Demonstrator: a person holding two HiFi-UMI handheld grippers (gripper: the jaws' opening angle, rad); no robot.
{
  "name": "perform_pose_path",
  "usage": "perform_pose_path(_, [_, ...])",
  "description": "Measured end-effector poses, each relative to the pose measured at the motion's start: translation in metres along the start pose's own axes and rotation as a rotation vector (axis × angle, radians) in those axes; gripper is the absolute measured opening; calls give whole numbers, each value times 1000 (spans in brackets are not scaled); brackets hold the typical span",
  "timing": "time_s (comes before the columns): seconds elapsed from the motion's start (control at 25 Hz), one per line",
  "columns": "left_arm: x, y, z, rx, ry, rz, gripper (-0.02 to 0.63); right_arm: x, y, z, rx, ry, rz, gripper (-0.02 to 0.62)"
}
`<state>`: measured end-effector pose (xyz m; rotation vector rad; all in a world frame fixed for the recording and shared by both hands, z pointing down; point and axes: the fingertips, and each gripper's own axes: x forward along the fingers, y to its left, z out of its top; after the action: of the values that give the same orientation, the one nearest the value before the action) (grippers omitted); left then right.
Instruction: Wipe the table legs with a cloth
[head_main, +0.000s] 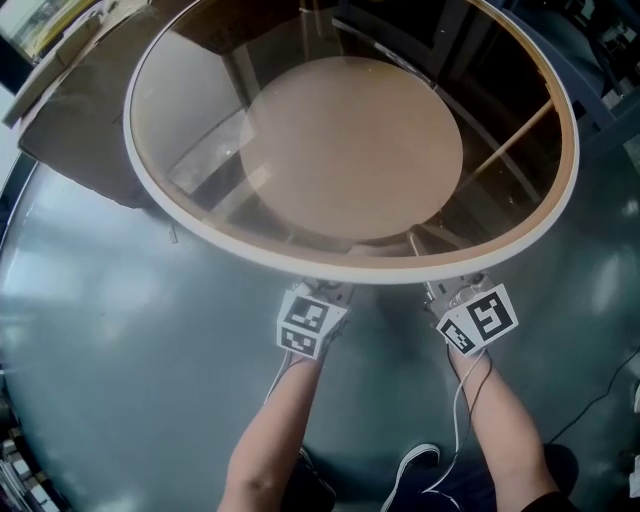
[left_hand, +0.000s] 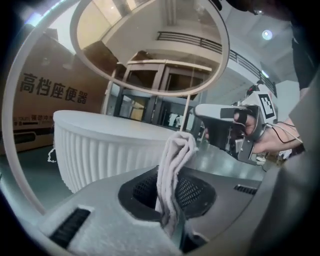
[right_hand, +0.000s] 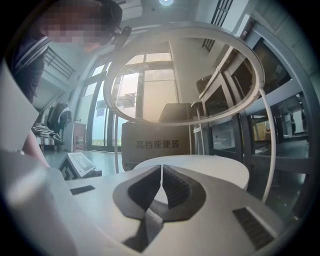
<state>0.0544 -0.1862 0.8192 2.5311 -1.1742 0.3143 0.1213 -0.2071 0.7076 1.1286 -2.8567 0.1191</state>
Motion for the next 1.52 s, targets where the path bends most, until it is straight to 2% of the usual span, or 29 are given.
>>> perform_pose_path(0.16, [-5,-15,5,26,-10,-95,38,8,28,-7,36,31,117,9])
perform_pose_path(0.32, [-28,-16,15,28,9,-122,38,5,71,-14,124,82,220,9])
perform_pose_path(0.48, [-83,-38,19,33,109,-156,38,-25,130,-20,227,177,257,8])
perform_pose_path(0.6, [-142,-67,25,18,227,-199,38,-53,177,7,277,252,321,8])
perform_pose_path(0.72, [-201,-99,64,-11,275,-209,38,-84,201,72,278,296,371,8])
perform_pose_path(0.8, [-238,-120,106,-25,273,-202,38,-107,203,121,289,329,359,8])
perform_pose_path(1.0, [-324,-171,246,-92,214,-171,38,-169,199,273,347,357,301,8])
perform_pose_path(1.12, [-379,-199,337,-113,189,-138,38,-201,210,378,333,344,321,8])
perform_pose_path(1.36, [-482,-237,529,-97,58,-28,38,-239,241,591,247,192,459,8])
perform_pose_path(1.52, [-557,-264,616,-32,-11,10,38,-262,267,695,191,118,465,8])
